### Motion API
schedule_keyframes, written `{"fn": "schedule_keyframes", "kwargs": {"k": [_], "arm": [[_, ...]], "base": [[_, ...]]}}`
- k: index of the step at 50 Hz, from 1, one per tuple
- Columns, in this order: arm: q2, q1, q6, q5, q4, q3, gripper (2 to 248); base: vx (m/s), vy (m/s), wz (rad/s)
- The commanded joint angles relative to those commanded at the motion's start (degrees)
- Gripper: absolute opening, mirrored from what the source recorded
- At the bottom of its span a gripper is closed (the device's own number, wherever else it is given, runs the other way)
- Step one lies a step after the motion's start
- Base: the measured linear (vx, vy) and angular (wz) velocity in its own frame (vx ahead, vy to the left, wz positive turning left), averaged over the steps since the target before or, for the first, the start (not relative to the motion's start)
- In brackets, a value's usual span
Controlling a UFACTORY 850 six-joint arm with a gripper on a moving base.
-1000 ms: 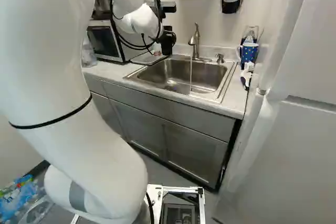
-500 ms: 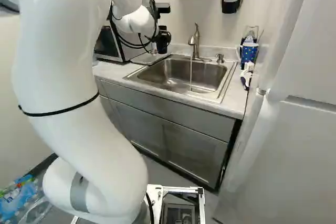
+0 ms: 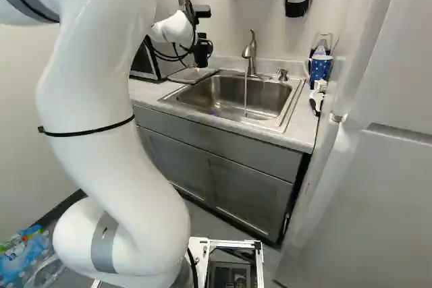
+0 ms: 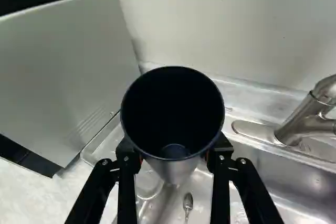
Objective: Rinse the cup and place it in the tray
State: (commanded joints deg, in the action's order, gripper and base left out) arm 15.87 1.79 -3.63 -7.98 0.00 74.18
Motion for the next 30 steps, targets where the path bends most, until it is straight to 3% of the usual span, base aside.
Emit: {"fn": "schedule_keyframes", "kwargs": {"k": [30], "arm": [[7.44,3.47,0.0,0.0,0.0,7.5,126]], "base": [[0.0,0.0,0.0]]}}
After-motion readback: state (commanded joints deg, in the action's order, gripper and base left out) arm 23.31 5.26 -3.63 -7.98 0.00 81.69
